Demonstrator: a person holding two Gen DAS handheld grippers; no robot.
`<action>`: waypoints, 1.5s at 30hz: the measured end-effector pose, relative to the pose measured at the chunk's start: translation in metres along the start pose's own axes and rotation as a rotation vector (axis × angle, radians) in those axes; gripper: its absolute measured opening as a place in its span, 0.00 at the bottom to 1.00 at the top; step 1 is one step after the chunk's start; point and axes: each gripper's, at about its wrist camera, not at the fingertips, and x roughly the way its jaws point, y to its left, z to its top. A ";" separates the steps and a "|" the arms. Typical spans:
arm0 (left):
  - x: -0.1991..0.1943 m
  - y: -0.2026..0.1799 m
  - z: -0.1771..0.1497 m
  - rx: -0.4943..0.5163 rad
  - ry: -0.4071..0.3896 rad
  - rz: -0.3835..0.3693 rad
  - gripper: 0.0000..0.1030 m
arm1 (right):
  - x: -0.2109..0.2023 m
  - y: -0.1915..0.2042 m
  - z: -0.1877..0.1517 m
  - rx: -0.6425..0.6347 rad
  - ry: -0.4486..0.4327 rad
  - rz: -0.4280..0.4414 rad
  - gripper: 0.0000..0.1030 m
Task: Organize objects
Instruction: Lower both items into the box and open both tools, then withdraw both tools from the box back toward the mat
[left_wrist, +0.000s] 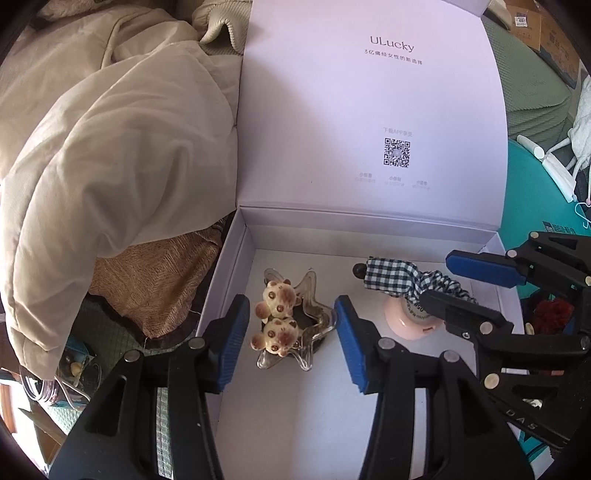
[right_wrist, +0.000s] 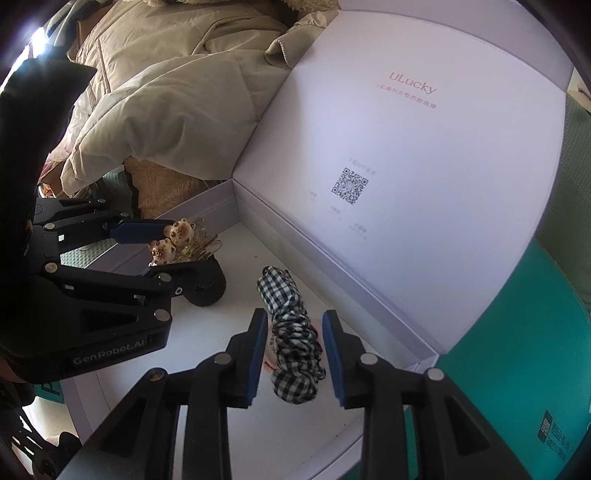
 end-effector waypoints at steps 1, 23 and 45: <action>-0.002 -0.001 0.000 0.001 -0.003 0.003 0.46 | -0.001 0.000 0.000 -0.002 -0.002 0.000 0.29; -0.101 -0.009 0.009 -0.005 -0.117 0.025 0.47 | -0.094 -0.001 0.014 -0.008 -0.112 -0.054 0.29; -0.257 -0.037 -0.005 0.017 -0.259 0.032 0.50 | -0.213 0.018 -0.002 -0.016 -0.231 -0.129 0.29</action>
